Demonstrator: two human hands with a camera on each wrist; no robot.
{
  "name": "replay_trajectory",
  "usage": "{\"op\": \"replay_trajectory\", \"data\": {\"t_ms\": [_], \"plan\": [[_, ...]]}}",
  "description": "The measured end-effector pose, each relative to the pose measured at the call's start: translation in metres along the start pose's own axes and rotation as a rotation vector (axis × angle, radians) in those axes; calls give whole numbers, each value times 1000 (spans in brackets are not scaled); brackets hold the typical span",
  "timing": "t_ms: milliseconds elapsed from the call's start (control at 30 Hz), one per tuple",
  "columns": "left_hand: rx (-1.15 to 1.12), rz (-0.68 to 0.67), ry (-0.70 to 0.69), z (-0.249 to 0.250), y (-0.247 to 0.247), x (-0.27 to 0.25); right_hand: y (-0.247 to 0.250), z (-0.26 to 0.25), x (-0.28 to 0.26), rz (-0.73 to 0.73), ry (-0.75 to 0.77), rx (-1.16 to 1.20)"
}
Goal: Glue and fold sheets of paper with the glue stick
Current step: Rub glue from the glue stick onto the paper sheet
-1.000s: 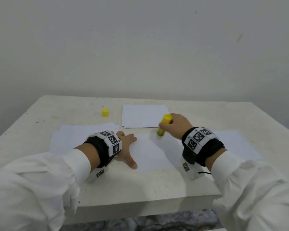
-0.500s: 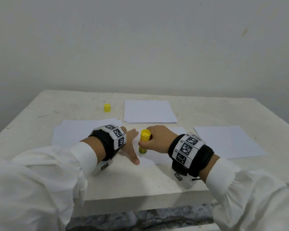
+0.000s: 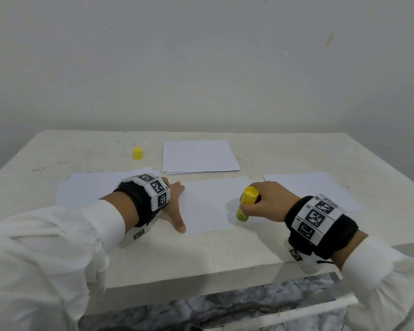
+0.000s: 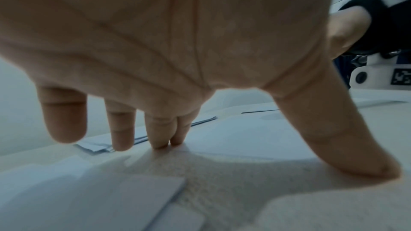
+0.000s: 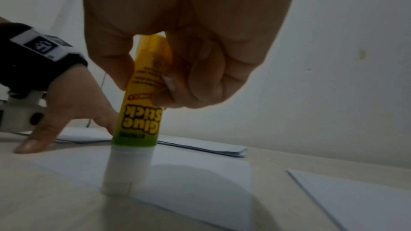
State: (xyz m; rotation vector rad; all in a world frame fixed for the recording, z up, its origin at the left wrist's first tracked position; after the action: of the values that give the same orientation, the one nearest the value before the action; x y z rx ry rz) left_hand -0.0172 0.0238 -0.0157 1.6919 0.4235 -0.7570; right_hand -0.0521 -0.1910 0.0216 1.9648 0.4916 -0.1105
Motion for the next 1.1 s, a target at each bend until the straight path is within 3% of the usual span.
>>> {"op": "replay_trajectory", "data": {"t_ms": [200,367,567,700,767,1100], "plan": [[20,3,27,6,5,0,25,41,-1,32,-101,0],[12,3,69,6,9,8,62,37,46,196,-152,22],[91,58,55,20,28,13,55,48,89,122,-216,-8],[30,145,-104,73,51,20,56,52,92,110,-191,14],[-2,117,-151,102,52,28,57,50,91,96,-173,4],[91,30,-86,118,44,51,52,52,71,9,-36,-3]]}}
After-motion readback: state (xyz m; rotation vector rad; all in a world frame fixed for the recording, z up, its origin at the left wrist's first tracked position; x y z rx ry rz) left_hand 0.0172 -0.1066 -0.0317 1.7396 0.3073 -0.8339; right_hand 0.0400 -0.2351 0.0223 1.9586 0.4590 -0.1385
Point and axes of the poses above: each hand's wrist, its own x-axis towards the middle knuckle, its own y-axis out of the back of the hand, z = x × y, the point moved 6 cm from there along x, towards the middle knuckle, and after that the axes turned 9 degrees about -z, right-handed, at the moved point
